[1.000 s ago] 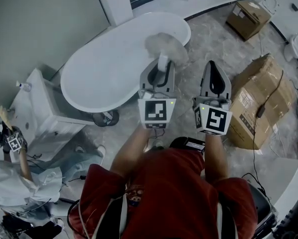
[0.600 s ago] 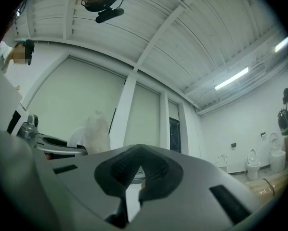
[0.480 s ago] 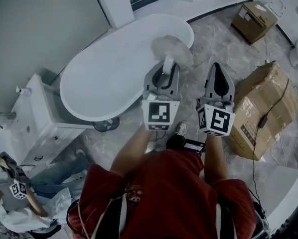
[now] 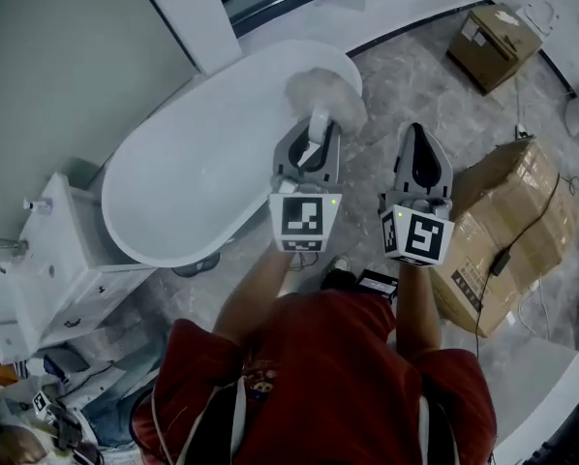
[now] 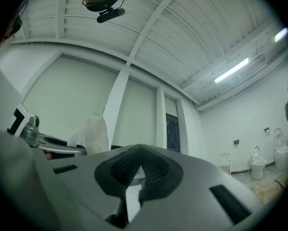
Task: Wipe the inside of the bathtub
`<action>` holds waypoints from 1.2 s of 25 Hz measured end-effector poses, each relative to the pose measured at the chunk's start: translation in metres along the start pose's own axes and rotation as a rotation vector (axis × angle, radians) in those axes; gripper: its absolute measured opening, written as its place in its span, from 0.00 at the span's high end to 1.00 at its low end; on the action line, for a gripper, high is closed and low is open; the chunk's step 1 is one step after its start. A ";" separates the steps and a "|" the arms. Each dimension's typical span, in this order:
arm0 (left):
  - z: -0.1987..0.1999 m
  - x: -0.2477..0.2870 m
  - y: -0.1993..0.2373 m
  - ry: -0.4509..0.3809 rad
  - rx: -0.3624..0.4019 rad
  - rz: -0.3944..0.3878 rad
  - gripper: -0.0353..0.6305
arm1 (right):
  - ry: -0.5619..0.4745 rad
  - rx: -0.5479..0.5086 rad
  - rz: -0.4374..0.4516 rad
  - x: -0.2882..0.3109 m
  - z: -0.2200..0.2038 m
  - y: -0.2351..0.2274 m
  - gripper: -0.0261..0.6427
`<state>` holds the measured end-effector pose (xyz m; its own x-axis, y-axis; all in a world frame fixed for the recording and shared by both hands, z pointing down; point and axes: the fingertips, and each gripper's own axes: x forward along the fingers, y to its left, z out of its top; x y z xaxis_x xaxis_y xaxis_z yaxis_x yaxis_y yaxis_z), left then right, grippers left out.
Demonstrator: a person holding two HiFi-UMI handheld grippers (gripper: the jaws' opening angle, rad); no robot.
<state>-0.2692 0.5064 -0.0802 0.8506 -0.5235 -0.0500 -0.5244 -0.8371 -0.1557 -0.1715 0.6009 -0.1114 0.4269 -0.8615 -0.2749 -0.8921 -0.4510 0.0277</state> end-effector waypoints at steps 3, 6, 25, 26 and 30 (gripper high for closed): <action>-0.002 0.040 -0.013 -0.004 0.005 0.008 0.81 | -0.005 -0.006 0.010 0.024 -0.012 -0.032 0.94; 0.000 0.076 -0.022 -0.010 -0.018 0.032 0.81 | -0.002 -0.014 0.025 0.049 -0.022 -0.060 0.94; -0.047 0.239 0.008 0.033 0.002 0.007 0.81 | -0.008 -0.045 0.064 0.198 -0.085 -0.106 0.94; -0.049 0.251 0.013 0.034 -0.002 0.004 0.81 | -0.004 -0.057 0.068 0.211 -0.088 -0.106 0.94; -0.056 0.299 0.041 0.043 -0.028 0.002 0.81 | -0.010 -0.077 0.065 0.265 -0.098 -0.110 0.94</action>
<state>-0.0387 0.3069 -0.0462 0.8472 -0.5313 -0.0076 -0.5278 -0.8397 -0.1277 0.0540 0.3991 -0.0933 0.3668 -0.8872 -0.2799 -0.9037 -0.4112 0.1193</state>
